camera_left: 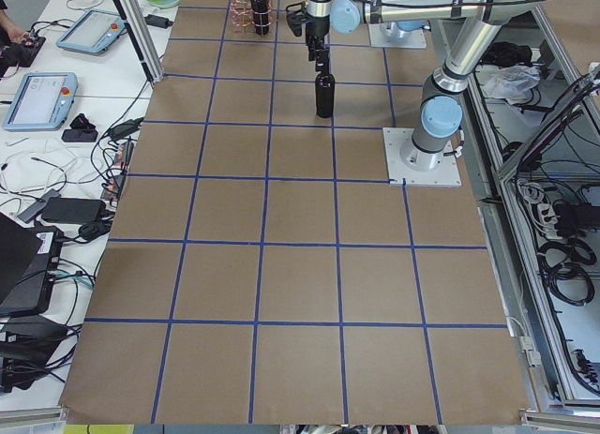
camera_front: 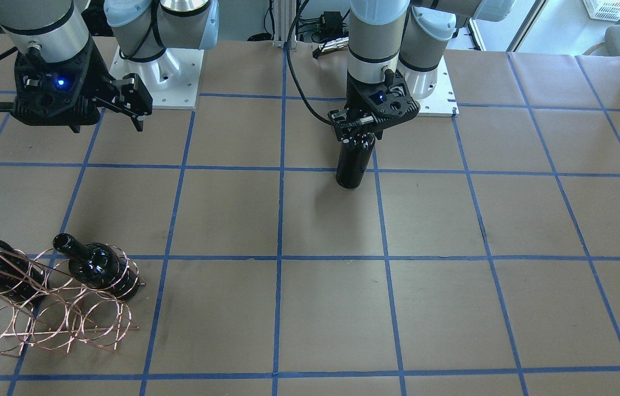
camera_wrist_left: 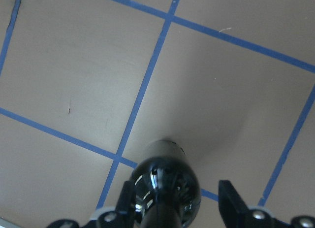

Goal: Place wine into wine basket
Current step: 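Lower the bottle upright onto the table and open the left gripper, then raise the left gripper away from the standing bottle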

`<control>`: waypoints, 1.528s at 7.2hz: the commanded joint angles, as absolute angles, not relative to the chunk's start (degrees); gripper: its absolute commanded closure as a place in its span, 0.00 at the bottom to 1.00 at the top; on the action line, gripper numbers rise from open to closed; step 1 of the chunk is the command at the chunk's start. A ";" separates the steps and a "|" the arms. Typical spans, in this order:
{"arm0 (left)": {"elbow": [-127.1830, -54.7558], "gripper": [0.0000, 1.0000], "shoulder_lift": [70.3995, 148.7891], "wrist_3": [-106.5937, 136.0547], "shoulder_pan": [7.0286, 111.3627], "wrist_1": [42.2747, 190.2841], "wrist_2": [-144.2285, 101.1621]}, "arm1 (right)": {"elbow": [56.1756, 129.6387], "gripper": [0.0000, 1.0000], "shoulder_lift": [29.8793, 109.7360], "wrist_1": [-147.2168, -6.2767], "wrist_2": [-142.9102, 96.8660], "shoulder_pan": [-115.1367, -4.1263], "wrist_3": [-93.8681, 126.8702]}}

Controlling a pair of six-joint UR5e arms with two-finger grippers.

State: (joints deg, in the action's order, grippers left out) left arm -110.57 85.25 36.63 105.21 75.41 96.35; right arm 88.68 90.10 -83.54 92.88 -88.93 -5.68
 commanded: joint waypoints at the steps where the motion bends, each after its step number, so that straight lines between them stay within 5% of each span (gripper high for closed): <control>1: -110.48 0.32 85.25 36.65 105.21 75.41 96.42 | 88.68 0.00 90.09 -83.50 92.90 -88.95 -5.71; 5: -102.08 0.00 86.22 20.92 97.17 77.24 95.89 | 88.59 0.00 90.96 -83.50 92.81 -89.12 -5.80; 11: -85.97 0.00 85.34 -15.22 71.91 97.11 89.21 | 89.56 0.00 90.79 -84.28 92.64 -90.61 -2.91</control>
State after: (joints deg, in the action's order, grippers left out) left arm -88.12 85.55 -8.00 74.94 95.01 90.43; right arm 89.40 90.60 -83.43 92.64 -90.11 -3.85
